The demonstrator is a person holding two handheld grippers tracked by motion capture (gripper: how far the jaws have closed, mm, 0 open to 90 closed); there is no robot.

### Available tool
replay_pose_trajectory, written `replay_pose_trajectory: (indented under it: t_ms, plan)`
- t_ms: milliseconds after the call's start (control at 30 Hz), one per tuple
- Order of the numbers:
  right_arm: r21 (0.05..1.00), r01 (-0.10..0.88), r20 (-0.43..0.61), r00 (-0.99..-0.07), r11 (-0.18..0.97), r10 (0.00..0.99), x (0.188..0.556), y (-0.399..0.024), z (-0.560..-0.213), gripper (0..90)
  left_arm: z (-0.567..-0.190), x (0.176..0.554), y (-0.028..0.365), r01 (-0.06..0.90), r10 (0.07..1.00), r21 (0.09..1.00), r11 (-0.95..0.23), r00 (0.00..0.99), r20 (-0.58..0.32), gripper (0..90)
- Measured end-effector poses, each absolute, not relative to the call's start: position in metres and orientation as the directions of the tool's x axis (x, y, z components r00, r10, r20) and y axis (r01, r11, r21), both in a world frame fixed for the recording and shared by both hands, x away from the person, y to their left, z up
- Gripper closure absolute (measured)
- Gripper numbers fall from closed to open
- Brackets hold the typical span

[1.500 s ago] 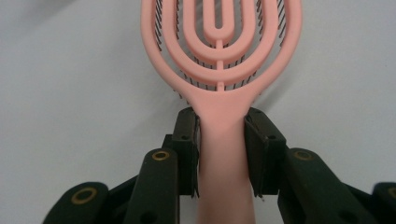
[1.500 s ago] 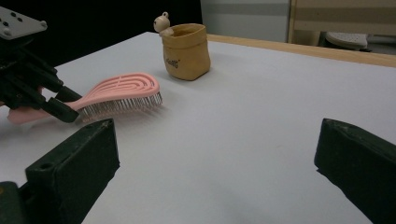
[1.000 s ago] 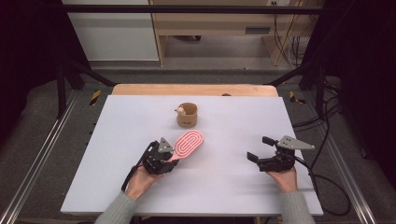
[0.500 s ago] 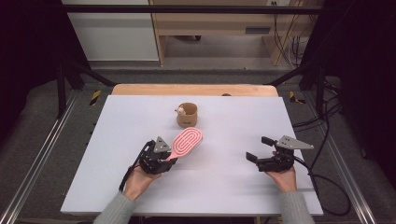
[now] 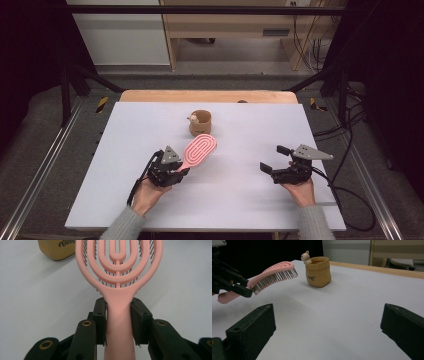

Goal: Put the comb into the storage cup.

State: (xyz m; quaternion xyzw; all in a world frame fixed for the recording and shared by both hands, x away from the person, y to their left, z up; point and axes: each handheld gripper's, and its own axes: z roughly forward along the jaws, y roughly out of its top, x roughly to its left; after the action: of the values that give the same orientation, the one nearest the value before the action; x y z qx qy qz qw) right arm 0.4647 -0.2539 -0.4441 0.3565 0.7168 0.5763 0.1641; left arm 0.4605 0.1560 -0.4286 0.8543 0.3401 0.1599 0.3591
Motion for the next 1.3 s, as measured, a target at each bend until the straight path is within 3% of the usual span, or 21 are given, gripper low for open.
replay_pose_trajectory:
  t_ms: [1300]
  plan:
    - [0.941,0.33,0.196,-0.711,0.074,0.675,0.46,-0.199,-0.43,0.5,-0.423,0.454,0.158,0.433,0.732,0.795,-0.424,0.681,0.02,68.6]
